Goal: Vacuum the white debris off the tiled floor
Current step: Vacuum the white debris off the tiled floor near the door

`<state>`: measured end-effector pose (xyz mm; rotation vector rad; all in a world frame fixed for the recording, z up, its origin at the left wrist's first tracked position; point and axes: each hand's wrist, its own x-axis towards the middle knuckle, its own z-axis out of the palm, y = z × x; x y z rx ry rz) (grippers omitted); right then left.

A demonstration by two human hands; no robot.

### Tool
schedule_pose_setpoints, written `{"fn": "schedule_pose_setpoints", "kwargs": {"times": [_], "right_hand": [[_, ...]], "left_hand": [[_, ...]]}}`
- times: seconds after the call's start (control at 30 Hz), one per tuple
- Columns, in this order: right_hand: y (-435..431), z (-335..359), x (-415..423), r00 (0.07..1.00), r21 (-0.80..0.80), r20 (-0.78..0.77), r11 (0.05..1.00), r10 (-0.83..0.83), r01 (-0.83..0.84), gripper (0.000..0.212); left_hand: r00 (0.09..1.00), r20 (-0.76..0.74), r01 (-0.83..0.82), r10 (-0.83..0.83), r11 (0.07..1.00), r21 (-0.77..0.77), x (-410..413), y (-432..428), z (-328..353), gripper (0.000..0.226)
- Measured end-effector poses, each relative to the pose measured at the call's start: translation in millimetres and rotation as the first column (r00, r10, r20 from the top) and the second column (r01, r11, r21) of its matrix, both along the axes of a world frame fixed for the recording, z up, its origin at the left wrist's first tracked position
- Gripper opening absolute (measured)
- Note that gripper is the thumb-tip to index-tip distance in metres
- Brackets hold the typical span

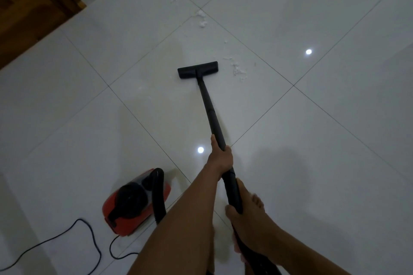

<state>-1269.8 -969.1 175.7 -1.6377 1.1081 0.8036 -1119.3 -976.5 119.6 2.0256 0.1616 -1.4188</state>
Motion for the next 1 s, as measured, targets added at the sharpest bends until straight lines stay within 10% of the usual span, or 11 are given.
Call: {"fn": "schedule_pose_setpoints", "kwargs": {"times": [1.0], "right_hand": [[-143.5,14.6,106.1,0.960,0.222,0.280,0.971,0.020,-0.085,0.061]], "left_hand": [[0.994,-0.006,-0.109,0.109,0.993,0.041,104.3,-111.9,-7.7,0.071]]}}
